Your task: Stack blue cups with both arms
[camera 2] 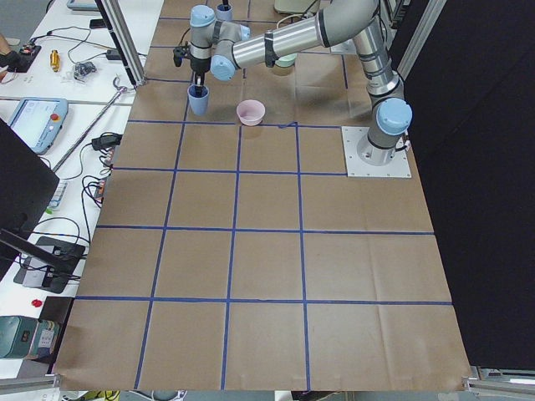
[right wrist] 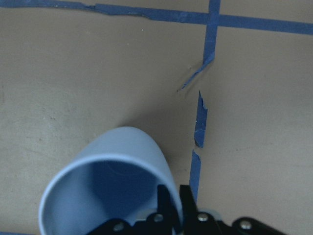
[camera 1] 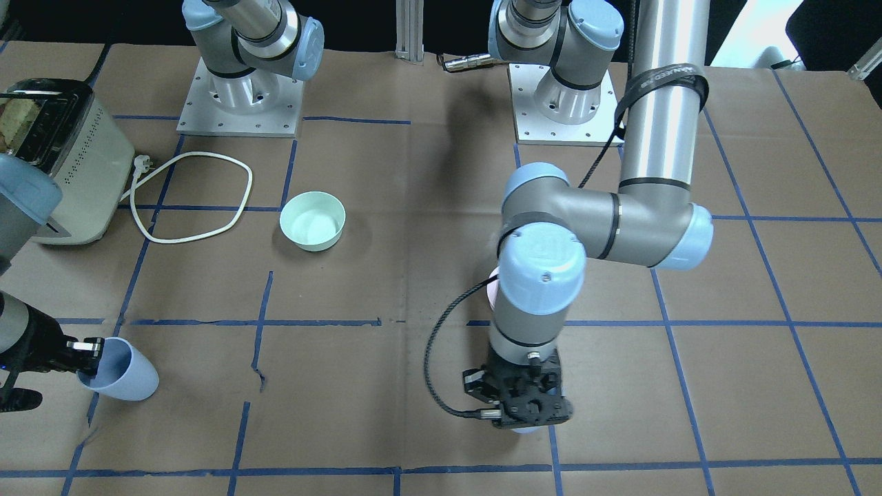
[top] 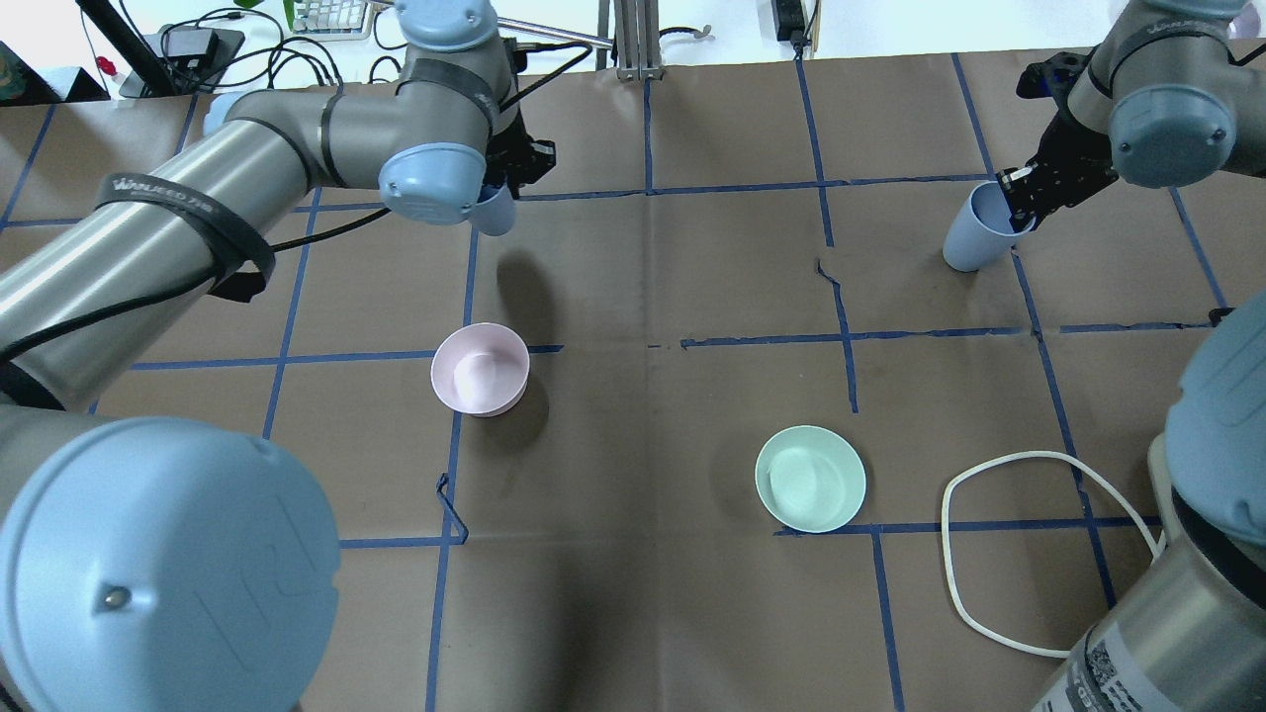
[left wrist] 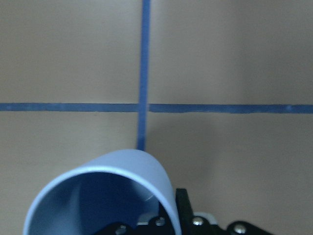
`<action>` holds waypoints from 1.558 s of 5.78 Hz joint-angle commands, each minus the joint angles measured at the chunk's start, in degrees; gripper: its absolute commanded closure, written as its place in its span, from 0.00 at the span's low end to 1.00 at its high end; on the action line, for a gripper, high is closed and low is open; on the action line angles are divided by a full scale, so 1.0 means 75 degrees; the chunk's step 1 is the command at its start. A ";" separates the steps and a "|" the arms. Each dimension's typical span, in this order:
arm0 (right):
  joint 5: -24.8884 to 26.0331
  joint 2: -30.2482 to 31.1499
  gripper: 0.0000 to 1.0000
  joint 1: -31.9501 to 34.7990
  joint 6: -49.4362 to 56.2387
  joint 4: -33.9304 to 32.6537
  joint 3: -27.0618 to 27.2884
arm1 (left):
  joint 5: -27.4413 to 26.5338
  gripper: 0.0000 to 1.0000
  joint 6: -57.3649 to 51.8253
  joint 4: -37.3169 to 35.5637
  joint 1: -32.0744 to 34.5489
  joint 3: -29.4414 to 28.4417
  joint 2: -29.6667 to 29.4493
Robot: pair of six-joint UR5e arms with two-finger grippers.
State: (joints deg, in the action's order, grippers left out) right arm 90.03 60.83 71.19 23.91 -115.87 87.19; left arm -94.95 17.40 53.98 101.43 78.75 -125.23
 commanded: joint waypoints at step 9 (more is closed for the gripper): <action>-0.0063 0.1922 0.92 0.0687 -0.1400 0.2700 -0.0937 | 0.0296 0.02 -0.0164 0.3231 0.0765 -0.0446 0.1678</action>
State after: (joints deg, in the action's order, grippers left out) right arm 89.59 75.53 73.79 16.91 -95.03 80.39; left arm -92.87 21.98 69.55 109.42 75.32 -118.20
